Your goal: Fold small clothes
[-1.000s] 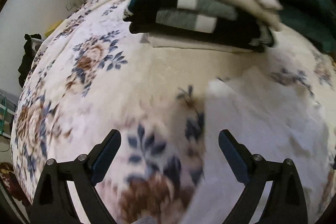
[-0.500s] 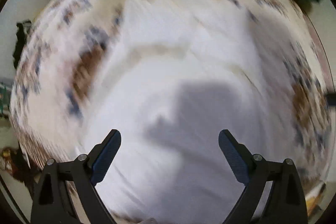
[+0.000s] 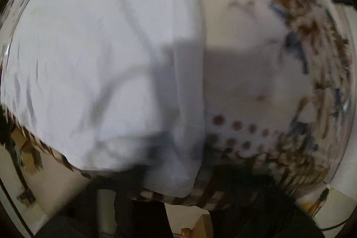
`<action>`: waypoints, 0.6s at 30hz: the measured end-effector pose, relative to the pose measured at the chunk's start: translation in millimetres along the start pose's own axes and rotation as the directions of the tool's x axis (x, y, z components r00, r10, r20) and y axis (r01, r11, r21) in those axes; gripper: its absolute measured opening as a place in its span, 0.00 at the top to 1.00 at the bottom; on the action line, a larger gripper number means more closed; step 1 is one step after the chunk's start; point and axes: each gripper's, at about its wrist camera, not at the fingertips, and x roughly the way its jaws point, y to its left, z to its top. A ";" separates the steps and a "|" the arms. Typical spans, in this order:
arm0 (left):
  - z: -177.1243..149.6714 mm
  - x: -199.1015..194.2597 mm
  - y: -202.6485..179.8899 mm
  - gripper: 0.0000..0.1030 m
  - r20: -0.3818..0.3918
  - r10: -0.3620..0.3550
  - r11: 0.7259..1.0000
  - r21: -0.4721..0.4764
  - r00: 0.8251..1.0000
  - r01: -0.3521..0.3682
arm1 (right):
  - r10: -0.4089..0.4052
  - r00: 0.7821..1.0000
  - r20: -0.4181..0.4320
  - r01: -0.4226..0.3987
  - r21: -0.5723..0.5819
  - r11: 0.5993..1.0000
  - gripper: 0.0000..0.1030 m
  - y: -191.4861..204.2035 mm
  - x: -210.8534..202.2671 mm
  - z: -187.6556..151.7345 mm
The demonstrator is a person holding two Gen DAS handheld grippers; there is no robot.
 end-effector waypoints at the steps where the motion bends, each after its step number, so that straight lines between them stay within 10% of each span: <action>1: -2.0 -1.5 3.0 0.98 0.020 -0.013 1.000 -0.021 1.000 0.013 | 0.001 1.000 -0.001 -0.001 -0.009 1.000 0.48 0.7 1.2 6.1; 18: -18.6 -94.4 54.8 0.99 0.217 -0.081 0.989 -0.103 0.973 0.106 | 0.227 0.972 0.054 -0.223 -0.072 0.972 0.48 117.2 26.0 210.8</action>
